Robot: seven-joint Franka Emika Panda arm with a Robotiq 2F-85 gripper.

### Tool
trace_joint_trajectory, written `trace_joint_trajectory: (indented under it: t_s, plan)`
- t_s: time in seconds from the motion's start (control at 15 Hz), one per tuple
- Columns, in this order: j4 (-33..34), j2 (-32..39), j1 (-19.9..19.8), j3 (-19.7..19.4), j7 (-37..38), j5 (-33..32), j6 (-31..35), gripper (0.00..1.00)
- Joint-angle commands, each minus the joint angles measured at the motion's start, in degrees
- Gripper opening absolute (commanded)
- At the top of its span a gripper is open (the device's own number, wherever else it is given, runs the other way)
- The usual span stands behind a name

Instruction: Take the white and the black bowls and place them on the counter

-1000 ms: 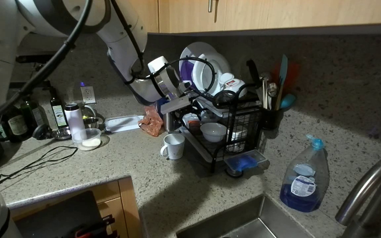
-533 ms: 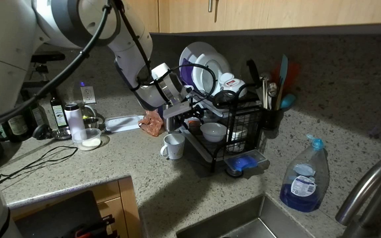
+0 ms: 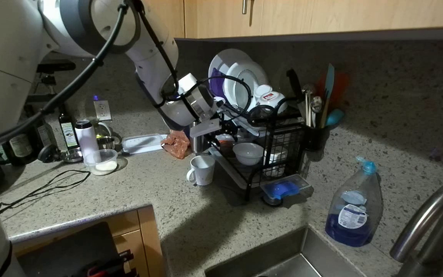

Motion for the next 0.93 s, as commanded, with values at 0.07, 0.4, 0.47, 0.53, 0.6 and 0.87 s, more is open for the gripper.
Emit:
trace_joint_trajectory:
  t_s: [0.07, 0.4, 0.47, 0.53, 0.6, 0.87]
  plan:
    - [-1.49, -1.37, 3.64, -4.44, 13.86, -6.97, 2.5, 1.0]
    - [-3.39, -2.09, 5.4, -5.68, 23.79, -9.34, 0.92, 1.0]
    - [-3.42, -1.83, 5.65, -5.99, 25.16, -9.64, 0.84, 1.0]
    - [-3.37, -1.5, 5.78, -6.22, 26.37, -9.99, 0.79, 1.0]
    - [-3.3, -1.15, 5.95, -6.48, 27.77, -10.42, 0.7, 1.0]
    - [-2.15, 0.85, 5.43, -6.88, 29.44, -10.22, 0.79, 1.0]
